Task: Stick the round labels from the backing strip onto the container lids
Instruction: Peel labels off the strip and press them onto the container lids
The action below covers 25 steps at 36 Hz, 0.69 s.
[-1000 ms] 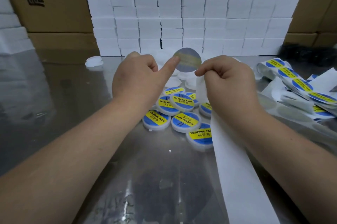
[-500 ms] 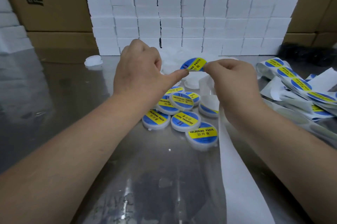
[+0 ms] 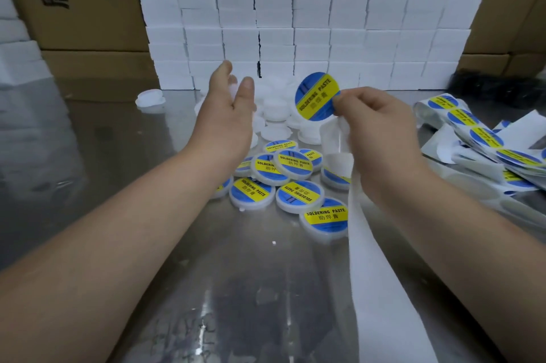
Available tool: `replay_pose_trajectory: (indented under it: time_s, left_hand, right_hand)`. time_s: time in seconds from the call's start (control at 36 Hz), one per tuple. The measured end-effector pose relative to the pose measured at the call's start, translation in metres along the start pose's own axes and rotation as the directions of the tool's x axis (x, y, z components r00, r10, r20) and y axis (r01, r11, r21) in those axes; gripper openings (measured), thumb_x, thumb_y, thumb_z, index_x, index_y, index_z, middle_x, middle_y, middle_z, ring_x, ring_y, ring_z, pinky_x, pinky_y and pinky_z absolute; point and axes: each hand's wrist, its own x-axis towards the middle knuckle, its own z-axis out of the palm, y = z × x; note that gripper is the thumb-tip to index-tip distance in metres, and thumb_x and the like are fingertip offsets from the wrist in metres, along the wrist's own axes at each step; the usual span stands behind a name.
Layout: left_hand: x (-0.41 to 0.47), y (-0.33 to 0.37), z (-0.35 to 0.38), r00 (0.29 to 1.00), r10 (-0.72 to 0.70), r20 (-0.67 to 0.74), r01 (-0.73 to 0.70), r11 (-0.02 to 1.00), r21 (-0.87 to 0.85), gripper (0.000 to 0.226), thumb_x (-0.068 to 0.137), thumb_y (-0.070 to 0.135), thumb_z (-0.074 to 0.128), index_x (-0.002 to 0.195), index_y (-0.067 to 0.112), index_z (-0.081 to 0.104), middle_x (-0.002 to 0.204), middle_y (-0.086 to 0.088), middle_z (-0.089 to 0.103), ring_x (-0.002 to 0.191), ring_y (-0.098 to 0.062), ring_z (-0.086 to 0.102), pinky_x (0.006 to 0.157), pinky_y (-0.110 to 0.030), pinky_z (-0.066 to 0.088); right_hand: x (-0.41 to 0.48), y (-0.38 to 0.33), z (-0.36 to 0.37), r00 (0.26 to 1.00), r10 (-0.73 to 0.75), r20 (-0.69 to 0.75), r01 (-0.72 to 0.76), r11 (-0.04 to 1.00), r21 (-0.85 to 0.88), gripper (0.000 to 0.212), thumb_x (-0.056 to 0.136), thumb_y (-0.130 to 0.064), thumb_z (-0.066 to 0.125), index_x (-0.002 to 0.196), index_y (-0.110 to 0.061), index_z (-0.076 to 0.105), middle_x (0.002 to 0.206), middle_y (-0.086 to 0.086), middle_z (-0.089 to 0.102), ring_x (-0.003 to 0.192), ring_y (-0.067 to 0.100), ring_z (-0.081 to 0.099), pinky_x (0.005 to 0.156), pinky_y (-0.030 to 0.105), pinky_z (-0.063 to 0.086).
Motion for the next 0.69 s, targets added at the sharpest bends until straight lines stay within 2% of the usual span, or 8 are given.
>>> replay_pose_trajectory:
  time_s: [0.08,0.14,0.19,0.33,0.42,0.5,0.58,0.69]
  left_hand:
    - [-0.002,0.004,0.003,0.996,-0.083,0.037,0.091,0.949,-0.302,0.037,0.1,0.026,0.036,0.137,0.023,0.035,0.127,-0.003,0.047,0.083,-0.015,0.067,0.072,-0.026,0.057]
    - [-0.001,0.005,0.005,0.992,-0.109,0.067,0.126,0.92,-0.372,0.023,0.1,0.024,0.037,0.119,0.027,0.049,0.122,-0.005,0.051,0.082,-0.016,0.069,0.064,-0.025,0.057]
    - [-0.002,0.005,0.008,0.98,-0.161,0.113,0.194,0.885,-0.424,0.02,0.1,0.02,0.039,0.105,0.029,0.055,0.12,-0.004,0.052,0.095,-0.024,0.065,0.064,-0.027,0.057]
    - [-0.003,0.009,0.007,0.902,-0.23,0.365,0.419,0.663,-0.62,0.023,0.1,0.017,0.034,0.101,0.018,0.057,0.101,-0.016,0.061,0.084,-0.026,0.064,0.075,-0.04,0.056]
    - [-0.004,0.009,0.005,0.874,-0.206,0.439,0.472,0.568,-0.674,0.022,0.095,0.017,0.036,0.099,0.012,0.057,0.103,-0.019,0.058,0.083,-0.027,0.063,0.077,-0.04,0.054]
    - [-0.005,0.009,0.005,0.861,-0.149,0.486,0.474,0.582,-0.661,0.024,0.078,0.019,0.047,0.098,0.01,0.056,0.097,-0.019,0.059,0.08,-0.027,0.063,0.078,-0.041,0.054]
    - [-0.006,0.007,0.006,0.862,-0.125,0.492,0.461,0.596,-0.657,0.02,0.089,0.018,0.041,0.099,0.011,0.057,0.085,-0.015,0.066,0.076,-0.024,0.067,0.076,-0.039,0.055]
    - [-0.007,0.003,0.008,0.878,-0.106,0.467,0.421,0.637,-0.646,0.016,0.091,0.01,0.045,0.1,0.013,0.058,0.087,-0.014,0.068,0.08,-0.023,0.068,0.075,-0.038,0.057]
  right_hand:
    - [-0.002,-0.002,0.001,0.996,0.006,0.084,-0.008,1.0,0.023,0.034,0.081,-0.011,0.058,0.051,-0.024,0.065,0.055,-0.015,0.06,0.05,-0.005,0.048,0.046,0.006,0.034]
    - [-0.004,-0.003,0.001,0.992,0.002,0.127,-0.008,0.999,0.044,0.036,0.083,-0.01,0.058,0.05,-0.024,0.065,0.053,-0.014,0.06,0.048,-0.005,0.049,0.045,0.006,0.035]
    - [-0.006,-0.004,0.002,0.984,-0.001,0.177,-0.007,0.999,0.045,0.036,0.083,-0.009,0.058,0.051,-0.024,0.064,0.052,-0.013,0.059,0.049,-0.003,0.05,0.048,0.008,0.037]
    - [-0.008,-0.001,0.004,0.966,0.031,0.258,-0.037,0.999,0.019,0.035,0.082,-0.01,0.06,0.052,-0.027,0.067,0.055,-0.011,0.061,0.056,0.004,0.054,0.06,0.019,0.042]
    - [-0.009,-0.003,0.004,0.955,0.036,0.295,-0.044,0.999,0.02,0.036,0.083,-0.01,0.06,0.053,-0.027,0.068,0.053,-0.012,0.061,0.054,0.001,0.054,0.056,0.015,0.043]
    - [-0.01,-0.003,0.005,0.948,0.043,0.315,-0.051,0.998,0.02,0.03,0.084,-0.01,0.06,0.059,-0.025,0.067,0.053,-0.013,0.062,0.053,-0.001,0.055,0.055,0.014,0.043]
    - [-0.011,-0.001,0.006,0.95,0.058,0.306,-0.062,0.998,0.004,0.028,0.083,-0.011,0.061,0.06,-0.025,0.067,0.055,-0.013,0.063,0.056,0.001,0.056,0.063,0.021,0.044]
    - [-0.01,-0.001,0.005,0.949,0.067,0.308,-0.067,0.998,-0.01,0.027,0.083,-0.013,0.062,0.06,-0.025,0.069,0.057,-0.013,0.065,0.058,0.002,0.058,0.064,0.023,0.043]
